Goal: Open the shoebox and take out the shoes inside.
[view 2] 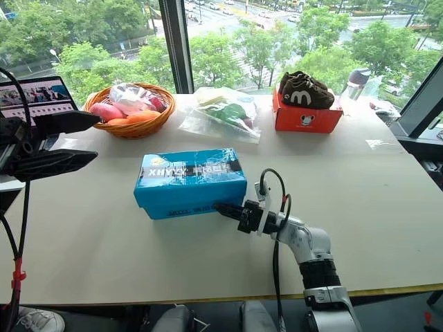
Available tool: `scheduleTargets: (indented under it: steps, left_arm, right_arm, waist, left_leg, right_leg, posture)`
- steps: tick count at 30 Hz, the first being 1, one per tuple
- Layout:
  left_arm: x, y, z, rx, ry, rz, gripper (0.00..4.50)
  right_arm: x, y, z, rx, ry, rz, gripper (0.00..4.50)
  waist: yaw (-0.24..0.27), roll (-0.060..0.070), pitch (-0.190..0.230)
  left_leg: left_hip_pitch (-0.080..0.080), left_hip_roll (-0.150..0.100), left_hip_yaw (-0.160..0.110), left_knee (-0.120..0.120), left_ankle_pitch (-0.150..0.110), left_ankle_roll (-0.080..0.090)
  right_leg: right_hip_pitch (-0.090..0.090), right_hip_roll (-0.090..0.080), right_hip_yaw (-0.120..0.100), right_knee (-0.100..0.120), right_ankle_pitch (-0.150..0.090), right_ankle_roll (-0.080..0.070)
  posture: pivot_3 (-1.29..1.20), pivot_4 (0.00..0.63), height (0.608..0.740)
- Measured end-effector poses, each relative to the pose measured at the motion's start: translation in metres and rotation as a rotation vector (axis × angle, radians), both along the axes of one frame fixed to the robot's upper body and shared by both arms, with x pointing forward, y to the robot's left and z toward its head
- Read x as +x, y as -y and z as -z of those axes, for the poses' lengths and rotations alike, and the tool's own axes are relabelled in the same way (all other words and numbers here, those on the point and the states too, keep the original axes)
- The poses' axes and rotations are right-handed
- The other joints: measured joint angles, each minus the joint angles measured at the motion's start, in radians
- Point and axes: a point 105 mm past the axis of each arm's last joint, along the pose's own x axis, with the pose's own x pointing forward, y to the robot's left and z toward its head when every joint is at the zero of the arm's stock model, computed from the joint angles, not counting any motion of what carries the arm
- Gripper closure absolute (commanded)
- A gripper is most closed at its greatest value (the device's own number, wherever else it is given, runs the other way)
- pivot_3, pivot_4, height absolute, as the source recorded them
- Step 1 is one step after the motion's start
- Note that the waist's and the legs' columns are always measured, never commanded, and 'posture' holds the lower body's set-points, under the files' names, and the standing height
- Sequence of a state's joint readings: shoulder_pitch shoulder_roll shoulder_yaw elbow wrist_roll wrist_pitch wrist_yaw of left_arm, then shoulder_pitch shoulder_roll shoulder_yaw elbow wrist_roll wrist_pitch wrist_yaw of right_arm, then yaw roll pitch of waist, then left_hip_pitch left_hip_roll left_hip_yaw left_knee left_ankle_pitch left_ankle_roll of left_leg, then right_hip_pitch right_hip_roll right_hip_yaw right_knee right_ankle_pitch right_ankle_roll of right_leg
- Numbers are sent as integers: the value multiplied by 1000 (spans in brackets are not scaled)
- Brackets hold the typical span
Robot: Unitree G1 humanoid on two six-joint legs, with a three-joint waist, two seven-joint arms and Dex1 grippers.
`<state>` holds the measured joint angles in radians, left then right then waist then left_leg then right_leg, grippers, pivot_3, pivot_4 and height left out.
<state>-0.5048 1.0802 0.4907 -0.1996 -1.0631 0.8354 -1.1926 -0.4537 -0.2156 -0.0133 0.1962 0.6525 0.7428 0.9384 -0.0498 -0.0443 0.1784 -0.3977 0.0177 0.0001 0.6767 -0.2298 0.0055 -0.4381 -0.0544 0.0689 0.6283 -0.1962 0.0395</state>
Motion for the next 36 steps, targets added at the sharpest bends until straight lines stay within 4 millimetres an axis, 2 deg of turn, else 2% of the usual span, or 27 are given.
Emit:
scheduleTargets:
  steps: [13,21,26,31,33,36]
  left_arm:
    - [-2,1,1,1,0,21,34]
    - [-3,1,2,4,-4,35,34]
    - [-5,-1,3,2,-5,33,34]
    - [-11,-4,2,-13,-1,35,34]
    - [-13,-3,1,-13,2,41,34]
    - [-17,-6,3,-17,-6,26,34]
  right_arm:
    - [6,-3,-9,136,-28,59,4500]
    - [7,-14,-26,238,-17,29,4500]
    - [10,-26,-47,258,34,1,4500]
    - [13,-30,-79,237,141,-18,4500]
    - [13,-31,-86,230,162,-21,4500]
    - [16,-31,-114,196,256,-24,4500]
  waist:
    - [-1,0,0]
    - [-5,1,0]
    - [-15,1,1]
    - [-18,1,1]
    - [-19,1,1]
    - [-19,1,1]
  left_leg:
    - [-1,0,0,0,0,0]
    - [-1,0,0,0,0,0]
    - [-1,0,0,-1,0,0]
    - [-2,0,0,-1,0,0]
    - [-2,1,0,-1,0,0]
    - [-2,1,0,-1,0,0]
  right_leg:
    - [-1,0,0,0,0,0]
    - [-1,0,0,0,0,0]
    - [-1,0,0,0,0,0]
    - [-2,0,0,0,0,0]
    - [-2,0,0,0,0,0]
    - [-3,0,0,0,0,0]
  posture:
    - [0,150,740]
    - [0,150,740]
    - [0,150,740]
    - [0,150,740]
    - [0,150,740]
    - [0,150,740]
